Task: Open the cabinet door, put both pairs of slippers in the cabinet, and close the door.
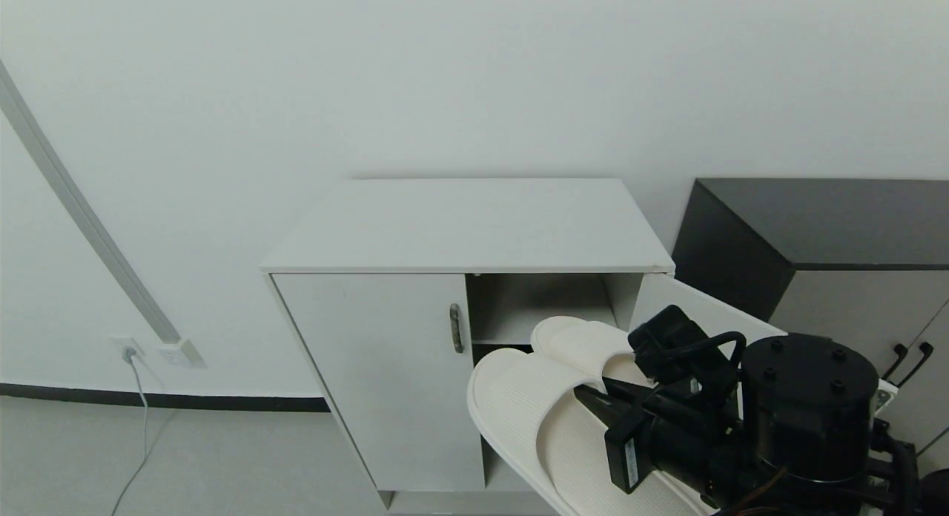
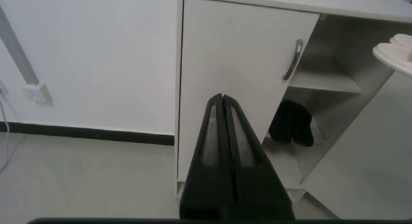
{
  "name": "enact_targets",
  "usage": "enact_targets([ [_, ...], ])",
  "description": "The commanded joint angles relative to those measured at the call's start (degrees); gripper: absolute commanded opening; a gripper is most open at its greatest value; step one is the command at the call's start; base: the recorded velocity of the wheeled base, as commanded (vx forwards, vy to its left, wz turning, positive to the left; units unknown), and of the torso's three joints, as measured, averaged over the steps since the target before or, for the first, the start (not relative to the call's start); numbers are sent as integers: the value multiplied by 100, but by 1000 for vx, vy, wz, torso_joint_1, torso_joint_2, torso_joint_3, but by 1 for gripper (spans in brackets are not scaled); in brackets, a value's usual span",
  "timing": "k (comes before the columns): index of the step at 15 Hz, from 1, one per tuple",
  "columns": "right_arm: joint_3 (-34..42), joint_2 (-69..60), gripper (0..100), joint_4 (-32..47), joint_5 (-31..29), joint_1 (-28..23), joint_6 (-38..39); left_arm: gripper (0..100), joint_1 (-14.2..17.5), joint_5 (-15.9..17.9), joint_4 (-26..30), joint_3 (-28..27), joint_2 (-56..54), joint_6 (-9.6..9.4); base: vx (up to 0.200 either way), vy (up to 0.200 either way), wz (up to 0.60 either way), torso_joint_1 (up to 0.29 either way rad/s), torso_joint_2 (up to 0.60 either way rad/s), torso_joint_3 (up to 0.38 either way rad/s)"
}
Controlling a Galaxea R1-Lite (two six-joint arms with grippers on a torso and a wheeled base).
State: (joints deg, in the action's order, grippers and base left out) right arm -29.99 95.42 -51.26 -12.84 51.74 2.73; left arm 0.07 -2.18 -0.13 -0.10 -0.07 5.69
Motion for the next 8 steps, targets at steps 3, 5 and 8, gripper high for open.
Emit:
enact_targets([
  [3,11,21,0,2,0,12,-9,0,1,-10,-4,1,7,2,0,0,0,-224,533,310],
  [5,28,21,0,-7,0,12,-9,0,1,-10,-4,1,7,2,0,0,0,-205,520,317],
  [8,28,30,0,-7,0,12,-9,0,1,-10,-4,1,7,2,0,0,0,-186,509,313],
])
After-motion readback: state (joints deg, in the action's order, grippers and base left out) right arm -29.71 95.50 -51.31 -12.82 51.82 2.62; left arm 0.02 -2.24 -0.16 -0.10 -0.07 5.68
